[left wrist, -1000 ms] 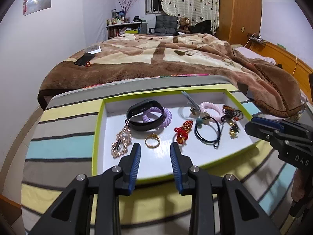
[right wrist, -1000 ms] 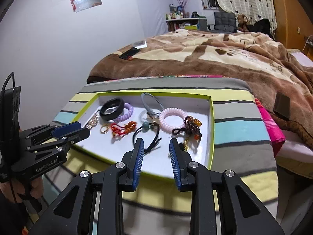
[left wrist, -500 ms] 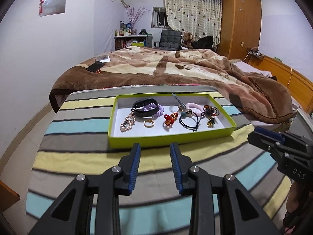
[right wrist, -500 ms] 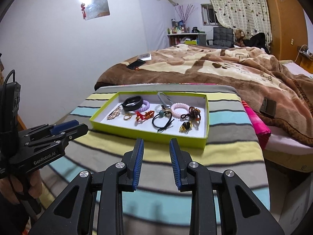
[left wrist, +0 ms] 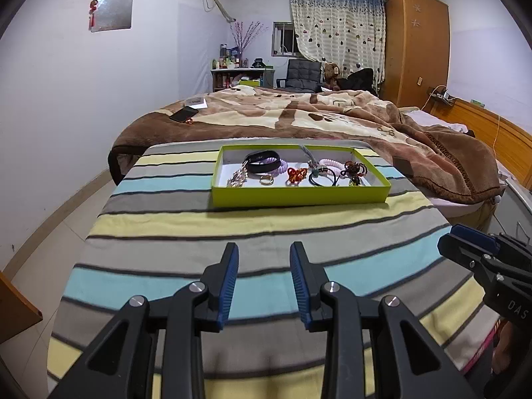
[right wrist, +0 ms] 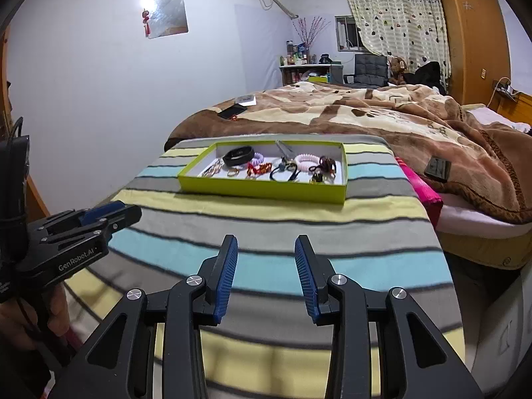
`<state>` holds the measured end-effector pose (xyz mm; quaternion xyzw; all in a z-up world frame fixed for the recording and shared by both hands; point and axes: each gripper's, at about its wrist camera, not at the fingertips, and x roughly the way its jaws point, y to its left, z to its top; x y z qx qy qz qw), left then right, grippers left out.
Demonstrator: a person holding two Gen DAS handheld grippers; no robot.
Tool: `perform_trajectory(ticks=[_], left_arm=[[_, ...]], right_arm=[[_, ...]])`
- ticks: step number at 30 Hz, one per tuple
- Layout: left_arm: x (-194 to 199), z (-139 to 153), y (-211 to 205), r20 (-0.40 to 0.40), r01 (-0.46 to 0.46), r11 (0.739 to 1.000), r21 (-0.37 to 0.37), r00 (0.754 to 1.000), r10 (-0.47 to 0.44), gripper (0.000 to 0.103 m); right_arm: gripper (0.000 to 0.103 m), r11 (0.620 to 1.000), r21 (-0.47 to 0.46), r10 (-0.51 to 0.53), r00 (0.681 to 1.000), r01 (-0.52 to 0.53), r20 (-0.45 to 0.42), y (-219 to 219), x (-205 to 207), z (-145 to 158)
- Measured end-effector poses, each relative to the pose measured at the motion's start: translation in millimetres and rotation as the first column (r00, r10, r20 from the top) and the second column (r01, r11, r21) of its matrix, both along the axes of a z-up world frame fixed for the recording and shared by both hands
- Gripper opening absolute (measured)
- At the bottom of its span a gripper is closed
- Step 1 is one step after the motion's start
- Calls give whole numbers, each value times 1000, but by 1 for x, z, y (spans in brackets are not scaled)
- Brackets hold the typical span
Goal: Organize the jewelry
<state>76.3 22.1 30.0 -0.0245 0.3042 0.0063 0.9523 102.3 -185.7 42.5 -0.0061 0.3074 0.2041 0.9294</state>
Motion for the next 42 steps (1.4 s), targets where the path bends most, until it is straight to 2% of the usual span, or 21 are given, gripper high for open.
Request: perform_trajectory(ticks=[14,42], left_arm=[[-39,-11,-4,20,-21,1000,18,1000,21,33],[-45,-12,-14,20,-10,999,38,1000,10,33]], right_arm=[[37,999,-34,-6,1000,7,24,-1,-36,-10],[37,1000,-27,-14,1000,14,18,-1,-42,-6]])
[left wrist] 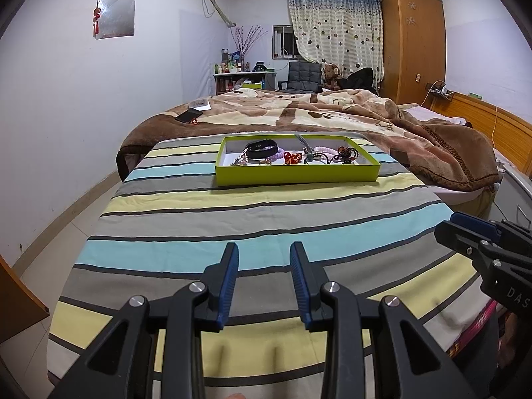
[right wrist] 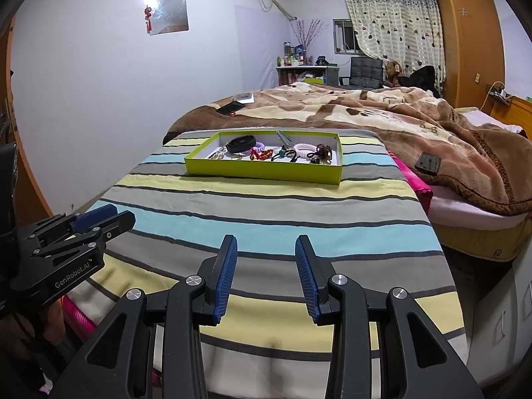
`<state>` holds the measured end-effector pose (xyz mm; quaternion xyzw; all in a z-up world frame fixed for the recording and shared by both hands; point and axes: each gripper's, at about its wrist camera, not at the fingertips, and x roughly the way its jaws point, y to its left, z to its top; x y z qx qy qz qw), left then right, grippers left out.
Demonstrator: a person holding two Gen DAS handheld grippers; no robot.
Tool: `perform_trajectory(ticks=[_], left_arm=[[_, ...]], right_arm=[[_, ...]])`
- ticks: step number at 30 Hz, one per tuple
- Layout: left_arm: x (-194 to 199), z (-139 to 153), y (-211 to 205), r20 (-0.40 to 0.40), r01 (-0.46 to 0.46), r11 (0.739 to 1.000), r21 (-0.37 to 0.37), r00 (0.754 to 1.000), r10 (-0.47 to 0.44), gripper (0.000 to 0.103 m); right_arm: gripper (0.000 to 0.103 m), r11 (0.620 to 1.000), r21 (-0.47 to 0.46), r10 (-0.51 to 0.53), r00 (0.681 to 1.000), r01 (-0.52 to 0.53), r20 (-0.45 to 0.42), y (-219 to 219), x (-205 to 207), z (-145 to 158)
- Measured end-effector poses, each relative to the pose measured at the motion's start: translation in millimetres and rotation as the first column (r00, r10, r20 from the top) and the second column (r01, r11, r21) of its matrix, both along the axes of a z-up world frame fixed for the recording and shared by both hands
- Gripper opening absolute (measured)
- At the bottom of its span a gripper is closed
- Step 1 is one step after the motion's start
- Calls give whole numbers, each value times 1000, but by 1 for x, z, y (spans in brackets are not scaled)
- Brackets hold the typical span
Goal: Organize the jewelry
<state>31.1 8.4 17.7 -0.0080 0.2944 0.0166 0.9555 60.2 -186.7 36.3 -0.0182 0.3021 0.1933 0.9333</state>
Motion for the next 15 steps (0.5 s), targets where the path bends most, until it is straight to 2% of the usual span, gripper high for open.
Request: perform_trajectory(ticks=[15], left_arm=[[0,0,0,1,0,1000,2,1000,0,33]], right_arm=[[37,1000,0,1,1000,-1,-3,0,1,0]])
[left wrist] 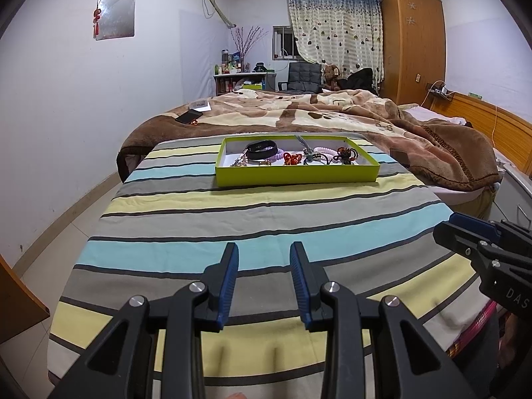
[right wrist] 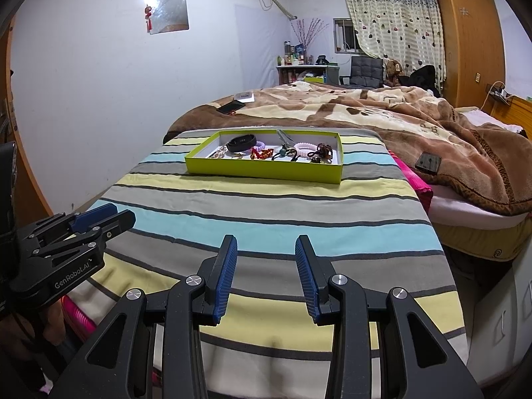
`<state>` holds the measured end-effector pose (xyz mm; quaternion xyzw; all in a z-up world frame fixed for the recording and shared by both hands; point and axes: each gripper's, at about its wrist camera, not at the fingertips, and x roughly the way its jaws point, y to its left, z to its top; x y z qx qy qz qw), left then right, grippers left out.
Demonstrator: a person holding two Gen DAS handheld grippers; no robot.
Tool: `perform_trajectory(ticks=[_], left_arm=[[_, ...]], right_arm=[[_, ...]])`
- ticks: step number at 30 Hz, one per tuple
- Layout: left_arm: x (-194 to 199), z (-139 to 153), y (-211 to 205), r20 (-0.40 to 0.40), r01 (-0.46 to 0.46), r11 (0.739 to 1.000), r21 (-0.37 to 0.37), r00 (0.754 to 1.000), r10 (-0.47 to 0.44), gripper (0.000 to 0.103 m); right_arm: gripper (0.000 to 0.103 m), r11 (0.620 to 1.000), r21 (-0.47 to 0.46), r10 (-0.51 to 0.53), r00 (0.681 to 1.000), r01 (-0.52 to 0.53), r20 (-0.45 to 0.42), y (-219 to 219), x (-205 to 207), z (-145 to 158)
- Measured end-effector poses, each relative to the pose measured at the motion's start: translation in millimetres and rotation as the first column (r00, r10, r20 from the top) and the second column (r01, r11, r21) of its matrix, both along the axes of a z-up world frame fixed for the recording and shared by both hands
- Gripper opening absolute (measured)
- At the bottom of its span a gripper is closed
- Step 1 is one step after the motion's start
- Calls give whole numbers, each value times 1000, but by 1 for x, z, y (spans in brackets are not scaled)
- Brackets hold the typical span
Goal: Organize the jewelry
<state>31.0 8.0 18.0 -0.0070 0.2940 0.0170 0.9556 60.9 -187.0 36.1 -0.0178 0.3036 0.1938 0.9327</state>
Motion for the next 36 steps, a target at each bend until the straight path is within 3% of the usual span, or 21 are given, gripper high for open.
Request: perform_trajectory(ticks=[36], left_arm=[[-1,-1,-1,2,-8,1000,9,1000,8,33]], right_arm=[[38,1000,1,1,1000,-1,-2,0,1,0]])
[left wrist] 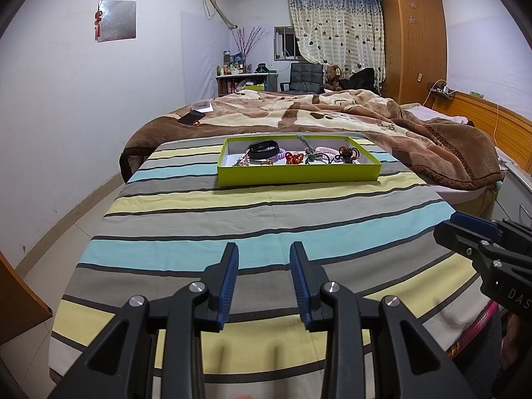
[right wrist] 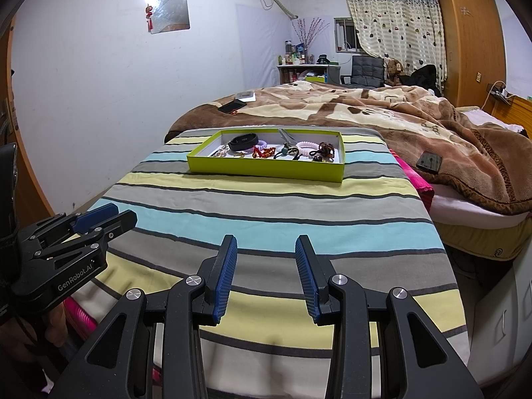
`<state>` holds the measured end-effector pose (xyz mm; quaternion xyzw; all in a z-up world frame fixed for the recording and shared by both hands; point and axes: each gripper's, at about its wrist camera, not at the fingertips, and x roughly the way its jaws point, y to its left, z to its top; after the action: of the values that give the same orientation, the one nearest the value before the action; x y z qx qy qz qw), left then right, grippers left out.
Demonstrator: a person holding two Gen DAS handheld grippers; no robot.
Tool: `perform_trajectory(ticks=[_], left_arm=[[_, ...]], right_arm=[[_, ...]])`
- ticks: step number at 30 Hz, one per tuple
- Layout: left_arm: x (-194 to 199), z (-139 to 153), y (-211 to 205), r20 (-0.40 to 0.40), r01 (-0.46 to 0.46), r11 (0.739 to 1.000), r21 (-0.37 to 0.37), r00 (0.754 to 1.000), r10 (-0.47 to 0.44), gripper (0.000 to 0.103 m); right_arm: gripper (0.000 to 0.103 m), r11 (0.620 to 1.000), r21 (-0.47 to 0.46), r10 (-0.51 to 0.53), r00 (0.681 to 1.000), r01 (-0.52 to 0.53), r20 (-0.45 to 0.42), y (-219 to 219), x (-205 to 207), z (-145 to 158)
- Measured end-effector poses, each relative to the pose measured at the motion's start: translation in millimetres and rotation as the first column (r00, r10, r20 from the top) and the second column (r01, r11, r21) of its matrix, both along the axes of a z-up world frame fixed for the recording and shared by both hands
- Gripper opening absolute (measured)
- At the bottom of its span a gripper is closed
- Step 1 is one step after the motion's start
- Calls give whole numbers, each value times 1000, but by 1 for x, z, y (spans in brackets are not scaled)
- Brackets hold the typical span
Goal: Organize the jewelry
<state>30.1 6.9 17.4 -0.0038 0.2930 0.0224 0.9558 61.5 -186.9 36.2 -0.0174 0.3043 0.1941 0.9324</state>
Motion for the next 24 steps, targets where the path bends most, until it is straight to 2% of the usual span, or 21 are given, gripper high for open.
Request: perform_trajectory(ticks=[24], left_arm=[[-1,0,-2,0,-4,1000,15,1000,4,33]], right_arm=[[38,1000,-2,0,1000,0,-2,1,0,-1]])
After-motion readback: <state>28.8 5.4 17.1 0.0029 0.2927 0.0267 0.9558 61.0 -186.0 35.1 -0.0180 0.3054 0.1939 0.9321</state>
